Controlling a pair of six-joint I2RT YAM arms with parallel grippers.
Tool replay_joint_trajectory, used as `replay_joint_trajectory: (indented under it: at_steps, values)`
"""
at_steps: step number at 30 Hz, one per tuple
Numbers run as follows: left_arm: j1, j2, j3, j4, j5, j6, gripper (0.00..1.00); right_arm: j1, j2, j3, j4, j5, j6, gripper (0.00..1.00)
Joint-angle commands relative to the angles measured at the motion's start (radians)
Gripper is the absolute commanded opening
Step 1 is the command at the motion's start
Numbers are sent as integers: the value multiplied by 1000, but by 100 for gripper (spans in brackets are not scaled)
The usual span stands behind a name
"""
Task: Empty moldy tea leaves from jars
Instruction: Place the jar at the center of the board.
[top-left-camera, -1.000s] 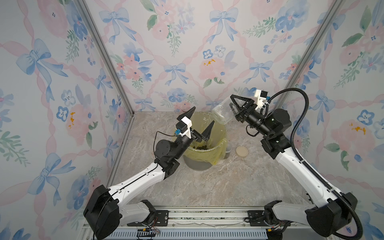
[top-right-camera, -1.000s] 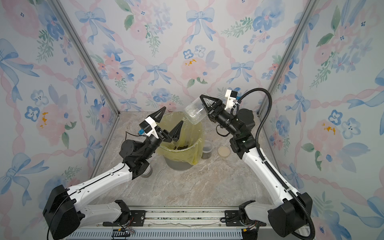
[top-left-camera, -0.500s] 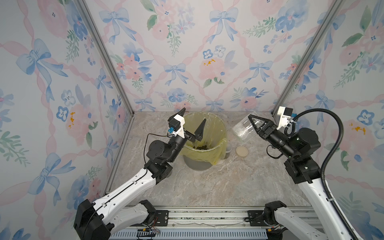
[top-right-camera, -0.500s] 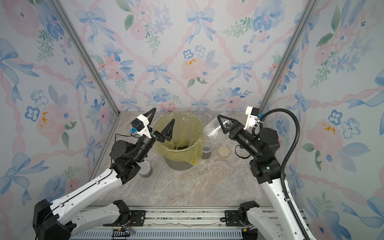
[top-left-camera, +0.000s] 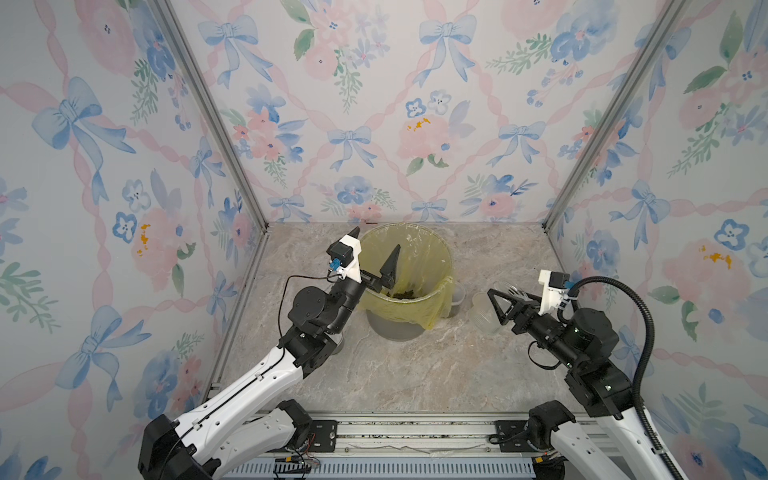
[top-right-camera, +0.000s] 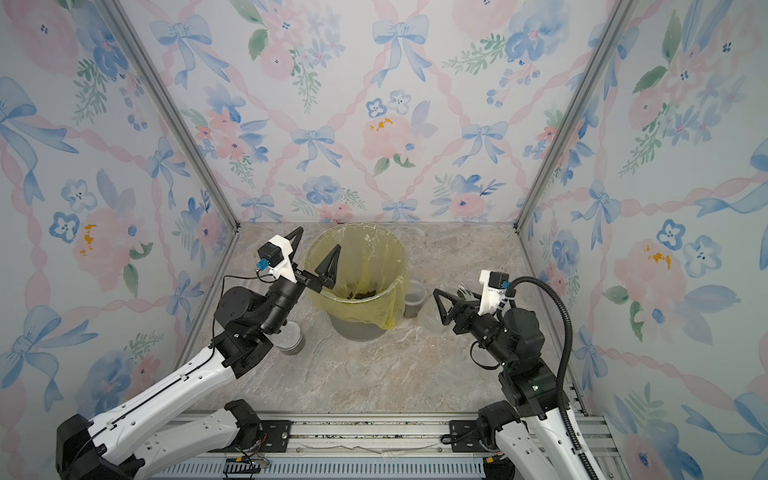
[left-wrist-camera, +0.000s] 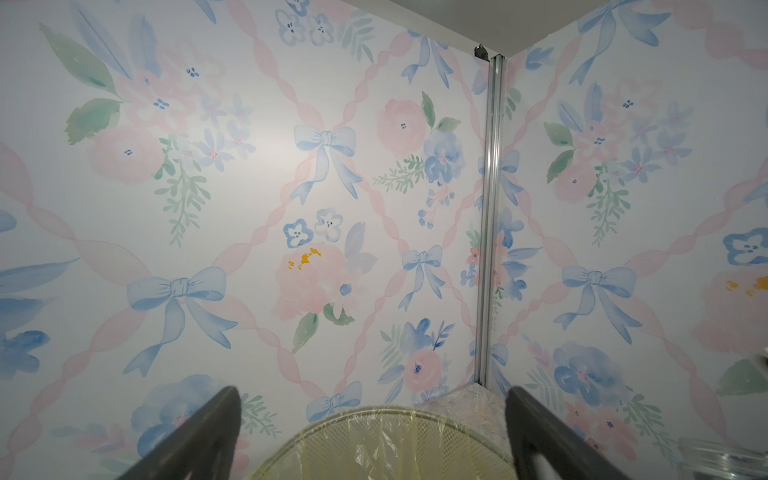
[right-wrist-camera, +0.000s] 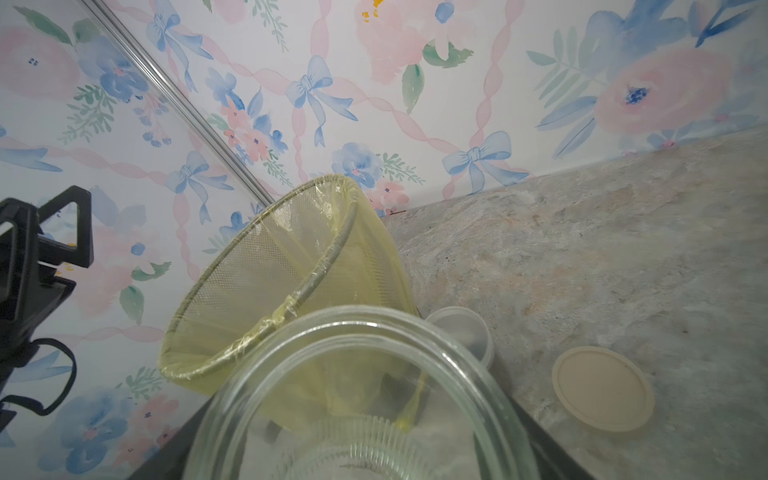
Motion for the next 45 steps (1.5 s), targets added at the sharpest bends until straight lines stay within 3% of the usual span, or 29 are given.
replay_joint_trajectory:
  at_steps: [1,6,12,20,25,45]
  values:
    - [7,-26,-14,-22,-20,-33,98,82,-25,-41,61,145,-128,18]
    - [9,-54,-39,-58,-43,-48,98,240,-82,-164,157,371,-219,13]
    - [23,-111,-97,-111,-91,-51,98,371,-43,-281,304,481,-283,13]
    - [51,-175,-157,-150,-117,-82,98,463,100,-397,551,575,-318,14]
    - [63,-216,-175,-196,-136,-87,98,485,202,-442,702,556,-341,14]
    - [91,-280,-216,-228,-173,-56,98,506,579,-437,969,525,-354,15]
